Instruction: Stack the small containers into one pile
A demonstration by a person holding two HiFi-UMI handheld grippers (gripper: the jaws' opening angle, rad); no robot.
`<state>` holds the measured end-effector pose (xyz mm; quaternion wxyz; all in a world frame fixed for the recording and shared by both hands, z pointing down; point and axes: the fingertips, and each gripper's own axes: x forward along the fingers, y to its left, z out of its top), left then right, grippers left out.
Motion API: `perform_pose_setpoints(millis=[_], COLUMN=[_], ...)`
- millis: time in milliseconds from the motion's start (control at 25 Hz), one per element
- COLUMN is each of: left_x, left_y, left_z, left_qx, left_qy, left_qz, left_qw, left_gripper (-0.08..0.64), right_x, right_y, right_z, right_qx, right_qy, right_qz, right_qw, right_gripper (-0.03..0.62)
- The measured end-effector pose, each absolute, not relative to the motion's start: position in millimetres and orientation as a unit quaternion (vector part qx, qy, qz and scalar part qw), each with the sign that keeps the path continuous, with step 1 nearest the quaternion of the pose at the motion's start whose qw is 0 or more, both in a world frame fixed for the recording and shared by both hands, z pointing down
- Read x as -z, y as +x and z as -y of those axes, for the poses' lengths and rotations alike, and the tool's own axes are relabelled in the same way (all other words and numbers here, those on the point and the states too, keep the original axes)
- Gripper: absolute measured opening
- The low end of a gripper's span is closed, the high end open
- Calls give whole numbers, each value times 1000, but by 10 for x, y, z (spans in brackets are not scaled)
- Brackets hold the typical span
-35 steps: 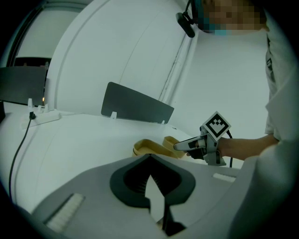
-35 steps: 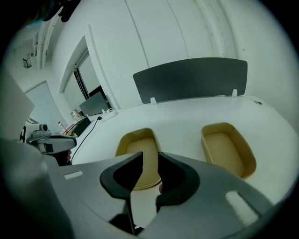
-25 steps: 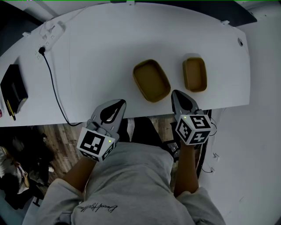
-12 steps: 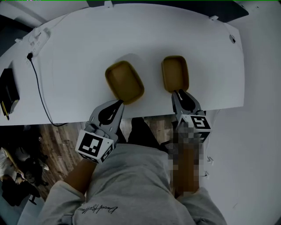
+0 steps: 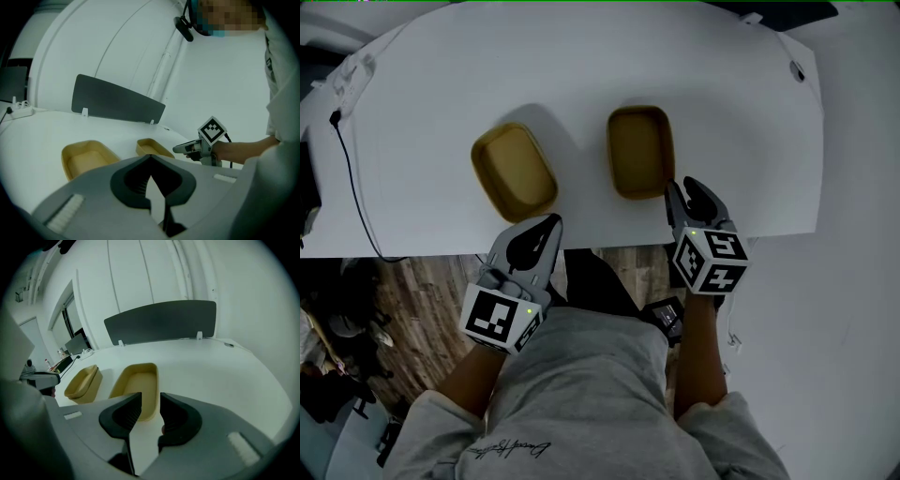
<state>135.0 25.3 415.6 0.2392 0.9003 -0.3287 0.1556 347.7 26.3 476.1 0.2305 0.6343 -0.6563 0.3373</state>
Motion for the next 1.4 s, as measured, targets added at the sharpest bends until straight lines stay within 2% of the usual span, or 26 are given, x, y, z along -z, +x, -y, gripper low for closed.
perform_pose_setpoints(millis=[280,640,920,1400], left_x=[-4260,-4332,-4367,-4386], left_y=[1581,1605,1508,1388], left_z=[-340,-245,-150,-128], left_qx=[-172,-178,-180,-180], left_qy=[897,896,893,887], left_qz=[323,319,326,341], left_qw=[248,253,255,254], left_gripper=[2,2,2,2], right_x=[-5047,-5172,-5190,-5150], right_y=[3581,3557,3554,3569], right_z=[-155,-70,-67,-102], right_qx=[-362,-377,-379,-389], right_qy=[616,610,618,623], right_qz=[657,651,638,636], right_qw=[239,249,260,238], right_gripper=[137,102,37,29])
